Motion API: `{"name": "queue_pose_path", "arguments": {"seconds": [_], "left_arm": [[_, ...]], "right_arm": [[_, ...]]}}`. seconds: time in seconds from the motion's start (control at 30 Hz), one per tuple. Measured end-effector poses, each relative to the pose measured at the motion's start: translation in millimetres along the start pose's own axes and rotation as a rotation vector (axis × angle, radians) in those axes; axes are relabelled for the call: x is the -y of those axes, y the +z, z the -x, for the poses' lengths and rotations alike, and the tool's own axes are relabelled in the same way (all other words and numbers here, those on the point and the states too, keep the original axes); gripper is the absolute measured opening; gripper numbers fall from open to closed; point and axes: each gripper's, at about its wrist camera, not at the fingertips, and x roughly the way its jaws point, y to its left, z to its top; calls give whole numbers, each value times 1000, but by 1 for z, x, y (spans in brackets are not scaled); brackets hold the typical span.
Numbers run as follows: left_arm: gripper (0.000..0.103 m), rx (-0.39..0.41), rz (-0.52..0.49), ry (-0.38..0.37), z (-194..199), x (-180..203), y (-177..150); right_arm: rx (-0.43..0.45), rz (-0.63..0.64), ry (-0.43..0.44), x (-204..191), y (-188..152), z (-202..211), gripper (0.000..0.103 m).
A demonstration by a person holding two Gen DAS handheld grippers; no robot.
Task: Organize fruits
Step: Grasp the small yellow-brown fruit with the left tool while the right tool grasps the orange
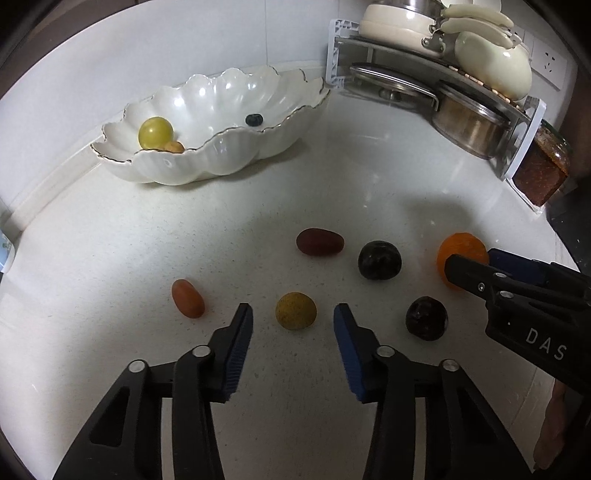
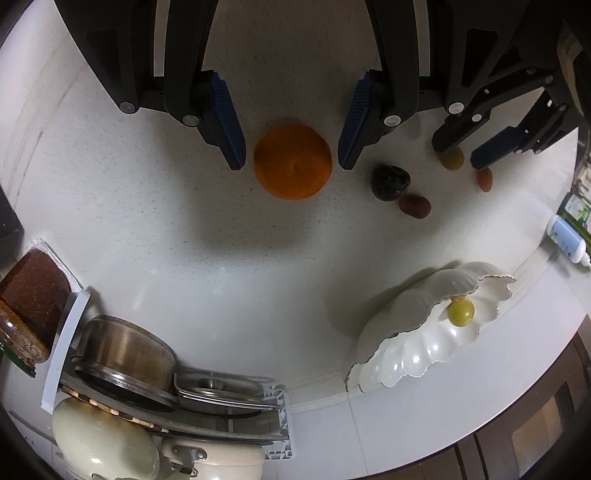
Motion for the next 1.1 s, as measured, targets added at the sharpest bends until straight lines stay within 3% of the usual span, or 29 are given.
{"name": "queue_pose_path", "arguments": {"seconds": [0.33, 0.57, 1.1], "left_arm": [[24, -22, 19, -11, -7, -1, 0], [24, -12, 24, -16, -4, -2, 0], [24, 77, 15, -12, 31, -6, 7]], "right_arm": [[-31, -2, 3, 4, -1, -9, 53], [-15, 13, 11, 2, -4, -9, 45], [48, 32, 25, -8, -6, 18, 44]]}}
